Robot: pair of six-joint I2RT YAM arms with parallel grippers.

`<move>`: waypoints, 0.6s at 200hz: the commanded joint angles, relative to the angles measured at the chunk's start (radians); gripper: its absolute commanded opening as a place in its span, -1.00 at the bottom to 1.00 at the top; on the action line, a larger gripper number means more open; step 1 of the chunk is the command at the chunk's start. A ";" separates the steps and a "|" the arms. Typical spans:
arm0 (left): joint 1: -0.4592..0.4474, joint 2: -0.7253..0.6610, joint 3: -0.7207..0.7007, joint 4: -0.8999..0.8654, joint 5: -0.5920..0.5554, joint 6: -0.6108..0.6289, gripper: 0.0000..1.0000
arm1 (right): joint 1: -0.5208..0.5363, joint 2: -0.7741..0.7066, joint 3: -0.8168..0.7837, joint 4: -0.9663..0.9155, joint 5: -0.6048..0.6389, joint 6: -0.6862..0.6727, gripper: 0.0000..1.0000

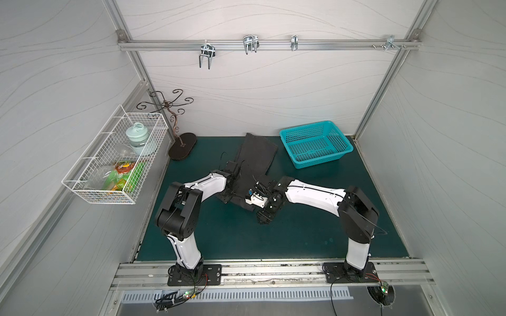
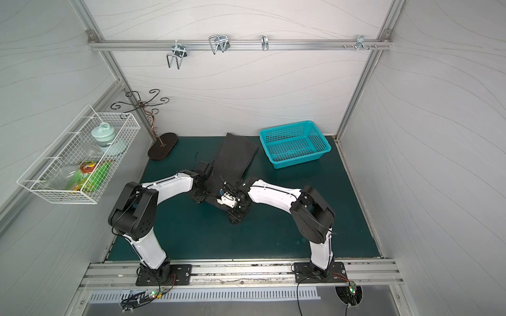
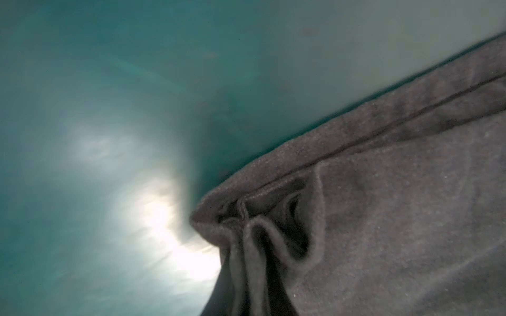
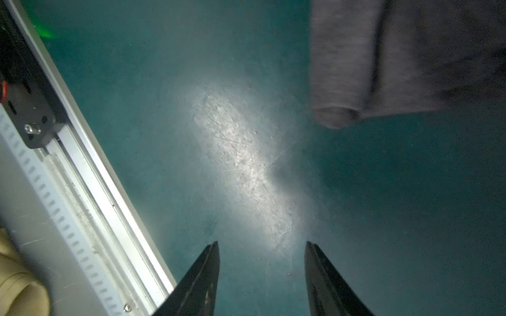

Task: Roll up the long pants
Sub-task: Roll the long pant at the center of the board.

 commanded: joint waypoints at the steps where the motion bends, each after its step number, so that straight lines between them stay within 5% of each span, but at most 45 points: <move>1: 0.002 0.194 -0.004 0.055 0.211 0.062 -1.00 | 0.060 -0.011 -0.005 0.074 0.176 0.001 0.10; 79: 0.002 0.232 0.013 0.024 0.285 0.102 -1.00 | 0.037 0.132 0.041 0.286 0.558 -0.112 0.17; 120: 0.002 0.232 0.013 0.014 0.280 0.121 -1.00 | -0.033 0.218 0.094 0.359 0.631 -0.231 0.18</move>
